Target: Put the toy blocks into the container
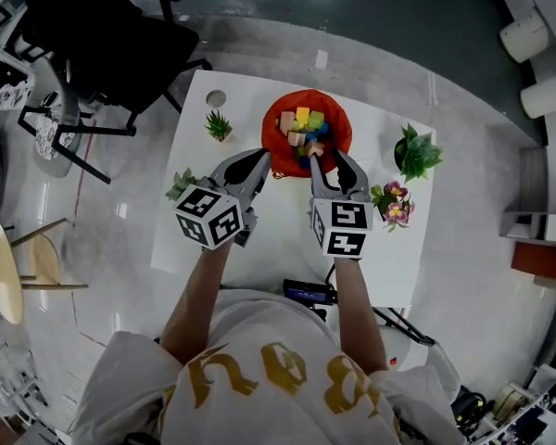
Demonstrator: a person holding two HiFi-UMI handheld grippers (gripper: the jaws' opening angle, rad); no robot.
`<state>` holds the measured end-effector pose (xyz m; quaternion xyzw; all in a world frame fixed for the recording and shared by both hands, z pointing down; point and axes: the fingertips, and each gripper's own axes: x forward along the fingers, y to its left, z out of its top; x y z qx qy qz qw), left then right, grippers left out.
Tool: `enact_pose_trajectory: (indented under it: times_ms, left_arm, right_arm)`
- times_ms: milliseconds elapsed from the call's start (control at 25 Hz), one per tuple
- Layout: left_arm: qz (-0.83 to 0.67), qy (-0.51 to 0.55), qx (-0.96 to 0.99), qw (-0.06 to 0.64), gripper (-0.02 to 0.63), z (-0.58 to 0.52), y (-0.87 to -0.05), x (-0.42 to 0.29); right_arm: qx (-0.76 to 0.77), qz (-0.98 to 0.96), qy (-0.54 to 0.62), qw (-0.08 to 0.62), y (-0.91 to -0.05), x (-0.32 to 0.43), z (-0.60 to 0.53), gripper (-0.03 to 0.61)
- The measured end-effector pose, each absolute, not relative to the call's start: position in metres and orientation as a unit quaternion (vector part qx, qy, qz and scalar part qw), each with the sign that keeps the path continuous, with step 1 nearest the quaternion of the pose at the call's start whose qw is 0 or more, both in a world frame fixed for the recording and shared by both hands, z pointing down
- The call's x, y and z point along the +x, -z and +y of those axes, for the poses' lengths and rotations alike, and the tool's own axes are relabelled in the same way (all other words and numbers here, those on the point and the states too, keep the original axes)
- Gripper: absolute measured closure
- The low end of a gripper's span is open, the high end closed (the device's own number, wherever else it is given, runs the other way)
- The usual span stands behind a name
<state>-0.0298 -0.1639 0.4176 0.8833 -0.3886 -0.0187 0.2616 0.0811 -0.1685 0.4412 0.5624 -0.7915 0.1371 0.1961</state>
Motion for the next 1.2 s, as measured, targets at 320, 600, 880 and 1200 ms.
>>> enact_pose_trajectory:
  times_ms: [320,600,880,1200]
  left_arm:
    - [-0.398,0.010,0.884,0.243,0.614,-0.145,-0.408,-0.029]
    - [-0.409,-0.006,0.885,0.223,0.614,-0.118,-0.397,-0.032]
    - [-0.413,-0.007,0.887,0.208,0.614,-0.080,-0.390,-0.032]
    - [-0.410,-0.005,0.890,0.200,0.614,-0.049,-0.384,-0.028]
  right_arm:
    - [0.568,-0.791,-0.145,0.176,-0.433,0.084,-0.139,0.527]
    - [0.584,-0.785,-0.123,0.168,-0.419,0.093,-0.108,0.554]
    - [0.584,-0.786,-0.131,0.156,-0.414,0.102,-0.069,0.554]
    - [0.587,-0.782,-0.129,0.164,-0.416,0.107,-0.034,0.554]
